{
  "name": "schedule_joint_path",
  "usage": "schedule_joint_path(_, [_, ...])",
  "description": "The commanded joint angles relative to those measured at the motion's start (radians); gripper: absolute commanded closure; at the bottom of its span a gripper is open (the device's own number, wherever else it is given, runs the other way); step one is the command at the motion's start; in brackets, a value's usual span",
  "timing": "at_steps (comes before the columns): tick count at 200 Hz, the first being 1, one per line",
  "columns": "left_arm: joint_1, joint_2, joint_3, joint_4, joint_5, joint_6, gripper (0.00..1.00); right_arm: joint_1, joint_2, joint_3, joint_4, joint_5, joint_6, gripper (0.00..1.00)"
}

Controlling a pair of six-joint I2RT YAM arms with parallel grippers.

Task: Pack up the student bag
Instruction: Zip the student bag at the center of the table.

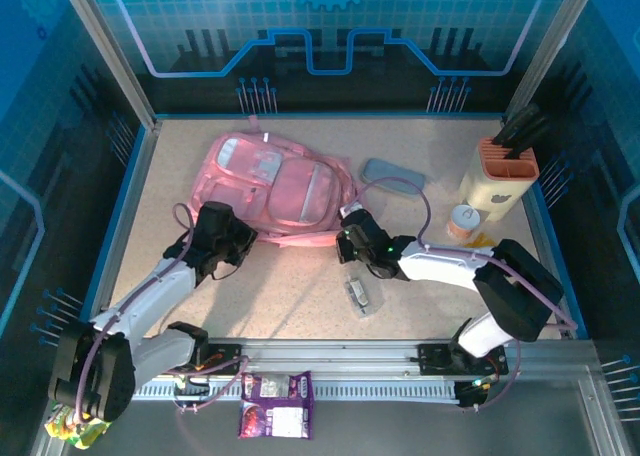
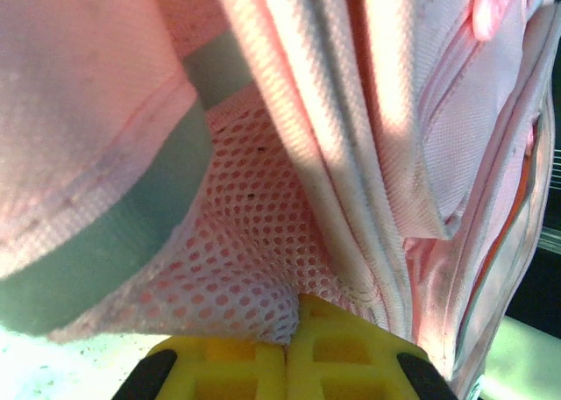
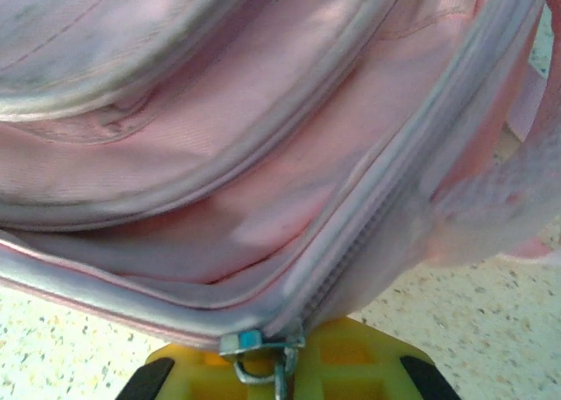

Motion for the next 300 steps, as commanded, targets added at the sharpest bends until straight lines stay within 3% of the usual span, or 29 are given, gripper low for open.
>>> schedule_joint_path(1, [0.101, -0.003, 0.046, -0.024, -0.103, 0.101, 1.00, -0.113, -0.054, -0.017, -0.169, 0.031, -0.010, 1.00])
schedule_joint_path(24, [0.152, 0.065, 0.093, -0.001, -0.074, 0.173, 1.00, -0.094, -0.066, 0.009, -0.203, 0.008, -0.066, 1.00])
schedule_joint_path(61, [0.254, 0.280, 0.251, 0.029, 0.007, 0.341, 1.00, 0.063, -0.029, 0.097, -0.278, -0.052, -0.151, 1.00])
schedule_joint_path(74, [0.279, 0.364, 0.312, 0.077, 0.078, 0.407, 1.00, 0.122, -0.008, 0.127, -0.288, -0.119, -0.130, 1.00])
schedule_joint_path(92, [0.284, 0.439, 0.391, 0.060, 0.054, 0.465, 0.98, 0.151, 0.033, 0.209, -0.312, -0.127, -0.056, 1.00])
schedule_joint_path(102, [0.290, 0.455, 0.408, 0.067, 0.099, 0.477, 0.91, 0.138, 0.050, 0.214, -0.308, -0.126, -0.005, 1.00])
schedule_joint_path(130, [0.284, 0.397, 0.330, 0.128, 0.212, 0.441, 0.55, 0.142, 0.094, 0.218, -0.233, -0.202, 0.032, 1.00])
schedule_joint_path(151, [0.266, 0.305, 0.220, 0.096, 0.216, 0.358, 0.37, 0.147, 0.144, 0.247, -0.222, -0.227, 0.070, 1.00])
schedule_joint_path(182, [0.167, 0.163, 0.057, 0.061, 0.190, 0.197, 0.28, 0.171, 0.186, 0.275, -0.226, -0.247, 0.091, 1.00])
schedule_joint_path(218, [-0.027, 0.097, -0.076, 0.213, 0.151, -0.092, 0.27, 0.181, 0.193, 0.270, -0.247, -0.227, 0.094, 1.00])
schedule_joint_path(251, [-0.172, 0.160, -0.071, 0.268, 0.080, -0.260, 0.27, 0.193, 0.188, 0.259, -0.257, -0.203, 0.090, 1.00])
schedule_joint_path(300, [-0.276, 0.269, -0.040, 0.335, 0.036, -0.327, 0.58, 0.193, 0.184, 0.270, -0.284, -0.165, 0.089, 1.00])
